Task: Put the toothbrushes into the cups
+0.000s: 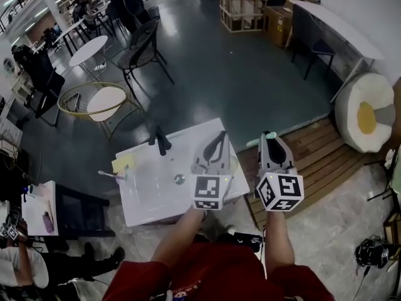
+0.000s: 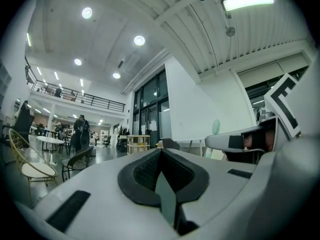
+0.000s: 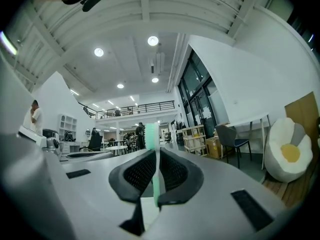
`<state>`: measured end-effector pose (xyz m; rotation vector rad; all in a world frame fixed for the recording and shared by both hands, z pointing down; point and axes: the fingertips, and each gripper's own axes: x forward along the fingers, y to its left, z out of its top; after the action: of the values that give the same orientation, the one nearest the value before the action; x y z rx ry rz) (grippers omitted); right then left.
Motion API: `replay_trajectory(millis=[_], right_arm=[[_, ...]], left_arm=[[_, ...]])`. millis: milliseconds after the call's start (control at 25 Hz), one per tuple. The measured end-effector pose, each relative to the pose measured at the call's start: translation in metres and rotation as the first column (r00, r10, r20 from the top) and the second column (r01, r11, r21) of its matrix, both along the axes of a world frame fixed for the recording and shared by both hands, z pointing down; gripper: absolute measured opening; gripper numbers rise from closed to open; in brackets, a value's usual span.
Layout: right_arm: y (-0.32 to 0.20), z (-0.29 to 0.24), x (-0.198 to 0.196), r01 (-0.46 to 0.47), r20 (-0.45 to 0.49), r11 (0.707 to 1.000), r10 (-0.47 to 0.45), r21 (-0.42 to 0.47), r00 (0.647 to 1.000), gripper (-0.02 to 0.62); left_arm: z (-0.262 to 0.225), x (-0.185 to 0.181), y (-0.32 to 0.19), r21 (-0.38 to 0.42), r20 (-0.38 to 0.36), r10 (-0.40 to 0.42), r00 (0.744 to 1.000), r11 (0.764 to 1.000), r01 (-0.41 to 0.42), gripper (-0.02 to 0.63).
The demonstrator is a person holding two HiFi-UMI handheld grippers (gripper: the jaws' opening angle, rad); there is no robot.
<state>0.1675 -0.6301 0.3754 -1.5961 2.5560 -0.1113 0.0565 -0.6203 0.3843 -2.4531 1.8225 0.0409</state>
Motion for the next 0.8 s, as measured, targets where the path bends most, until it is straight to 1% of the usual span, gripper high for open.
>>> replay_trajectory(millis=[160, 440, 800], right_arm=[[-0.005, 0.004, 0.0, -0.005, 0.005, 1.0, 0.005, -0.014, 1.0, 0.043], [-0.011, 0.01, -0.017, -0.007, -0.013, 0.999, 0.007, -0.035, 1.0, 0.044], [-0.015, 0.045, -0.036, -0.014, -0.031, 0.993, 0.01, -0.117, 0.999, 0.044]], left_arm=[[0.001, -0.002, -0.007, -0.006, 0.001, 0.006, 1.0, 1.0, -0.006, 0.028], [0.01, -0.016, -0.015, -0.027, -0.009, 0.021, 1.0, 0.999, -0.021, 0.028], [0.04, -0.031, -0.02, -0.091, -0.025, 0.033, 0.999, 0.995, -0.035, 0.028]])
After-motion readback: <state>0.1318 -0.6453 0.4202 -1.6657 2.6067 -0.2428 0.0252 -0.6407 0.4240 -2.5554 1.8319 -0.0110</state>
